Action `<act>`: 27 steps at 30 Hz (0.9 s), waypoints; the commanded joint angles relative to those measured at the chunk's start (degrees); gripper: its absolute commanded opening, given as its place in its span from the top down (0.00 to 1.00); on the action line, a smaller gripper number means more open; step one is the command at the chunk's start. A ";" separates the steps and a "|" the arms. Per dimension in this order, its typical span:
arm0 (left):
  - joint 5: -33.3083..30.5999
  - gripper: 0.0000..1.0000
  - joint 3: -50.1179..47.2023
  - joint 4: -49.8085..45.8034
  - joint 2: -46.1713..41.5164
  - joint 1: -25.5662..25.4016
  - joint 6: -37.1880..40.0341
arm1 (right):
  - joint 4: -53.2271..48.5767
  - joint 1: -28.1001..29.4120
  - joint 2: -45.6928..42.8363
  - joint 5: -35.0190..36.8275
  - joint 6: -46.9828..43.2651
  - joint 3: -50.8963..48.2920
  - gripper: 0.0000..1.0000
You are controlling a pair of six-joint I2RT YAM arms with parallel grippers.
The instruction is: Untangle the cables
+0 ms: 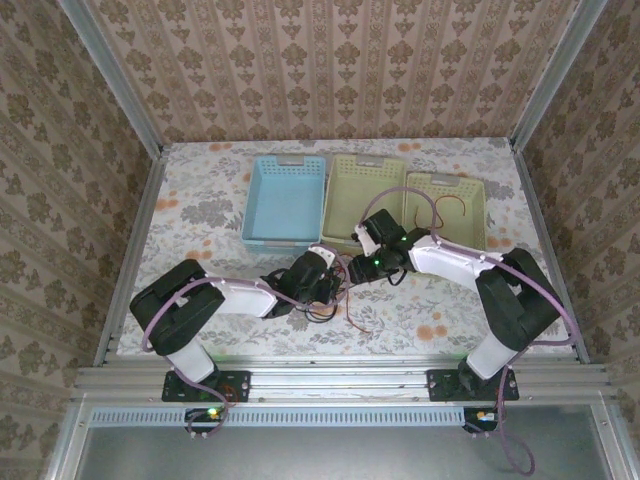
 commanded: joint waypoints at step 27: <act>0.23 0.63 -0.15 -6.38 2.76 -1.13 1.02 | 1.77 0.82 -8.88 22.40 4.43 -3.46 1.00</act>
